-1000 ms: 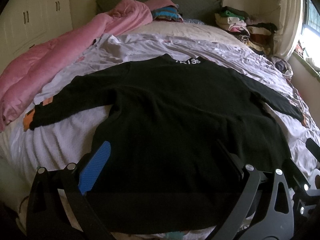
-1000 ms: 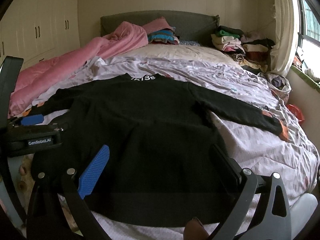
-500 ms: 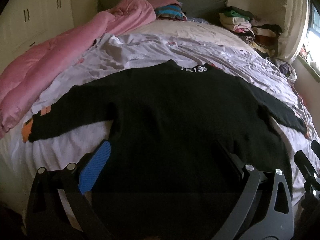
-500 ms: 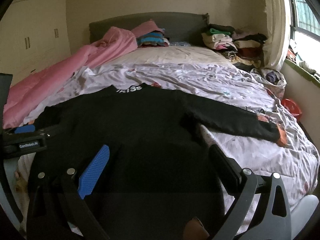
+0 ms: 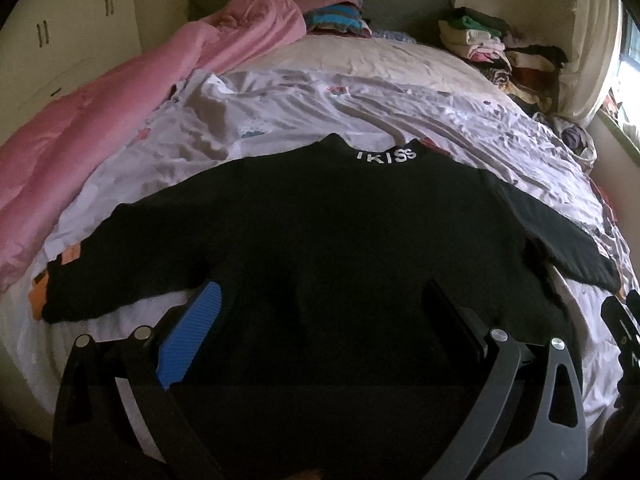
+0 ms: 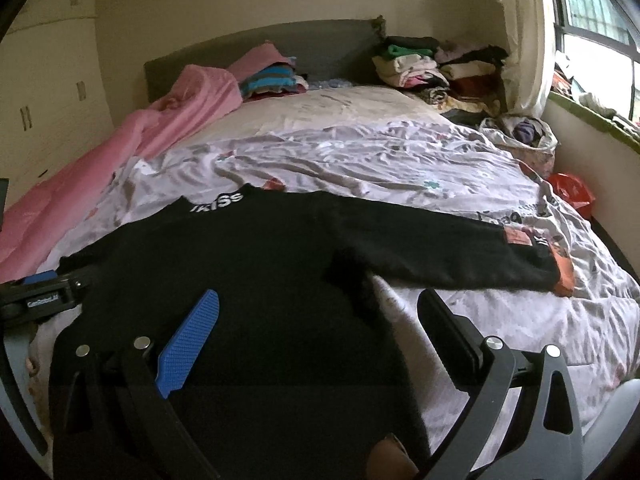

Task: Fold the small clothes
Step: 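Grasp the orange cuff of a black sleeve with the right tool and lift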

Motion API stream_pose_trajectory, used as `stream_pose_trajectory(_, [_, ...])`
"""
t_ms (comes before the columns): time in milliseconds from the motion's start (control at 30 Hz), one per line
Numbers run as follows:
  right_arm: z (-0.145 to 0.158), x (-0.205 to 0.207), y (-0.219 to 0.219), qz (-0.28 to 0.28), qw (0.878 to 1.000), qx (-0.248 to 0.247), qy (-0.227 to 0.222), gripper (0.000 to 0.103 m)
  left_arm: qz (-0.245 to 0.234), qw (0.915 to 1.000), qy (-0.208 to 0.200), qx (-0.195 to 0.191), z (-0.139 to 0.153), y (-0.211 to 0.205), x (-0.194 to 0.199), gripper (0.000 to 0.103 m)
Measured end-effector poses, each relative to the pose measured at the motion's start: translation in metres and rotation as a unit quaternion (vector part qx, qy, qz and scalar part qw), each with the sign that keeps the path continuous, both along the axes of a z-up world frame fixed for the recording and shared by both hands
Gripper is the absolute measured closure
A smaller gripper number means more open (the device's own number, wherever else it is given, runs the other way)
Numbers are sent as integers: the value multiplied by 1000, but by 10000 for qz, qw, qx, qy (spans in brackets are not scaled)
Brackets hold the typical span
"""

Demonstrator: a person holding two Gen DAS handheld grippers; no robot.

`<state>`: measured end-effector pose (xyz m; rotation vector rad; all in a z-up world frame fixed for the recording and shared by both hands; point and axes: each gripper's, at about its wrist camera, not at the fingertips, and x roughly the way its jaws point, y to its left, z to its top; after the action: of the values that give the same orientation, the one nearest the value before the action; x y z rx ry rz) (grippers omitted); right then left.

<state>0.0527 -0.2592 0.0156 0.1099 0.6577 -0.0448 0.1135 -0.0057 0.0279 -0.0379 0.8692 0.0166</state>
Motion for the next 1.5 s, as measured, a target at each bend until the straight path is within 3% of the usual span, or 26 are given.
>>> stream_pose_trajectory(300, [-3,31,-37,-556,9984,82,70,4,59,9998,166,-12,-7,-3,38,9])
stream_pose_trajectory(633, [-11,66,-95,-1455,9887,301,199,4,227,9995,199,1,-9,-4,75,9])
stream_pose_trajectory(933, [-35,67,-160,-2391,9674,685,483,4,281,9996,102,17,-14,-12,105,9])
stream_pose_trajectory(1167, [-63,50,-209,-3035,9427,1180,727,4,208,9995,223,-23,-35,-19,120,9])
stream_pose_trajectory(1400, [-96,51,-250,-3343,9177,1910,975,4,52,9988,482,-9,-66,-24,124,9])
stream_pose_trajectory(1500, [-99,56,-260,-3399,9154,1968,881,5,7,9983,576,-18,-76,-24,123,9])
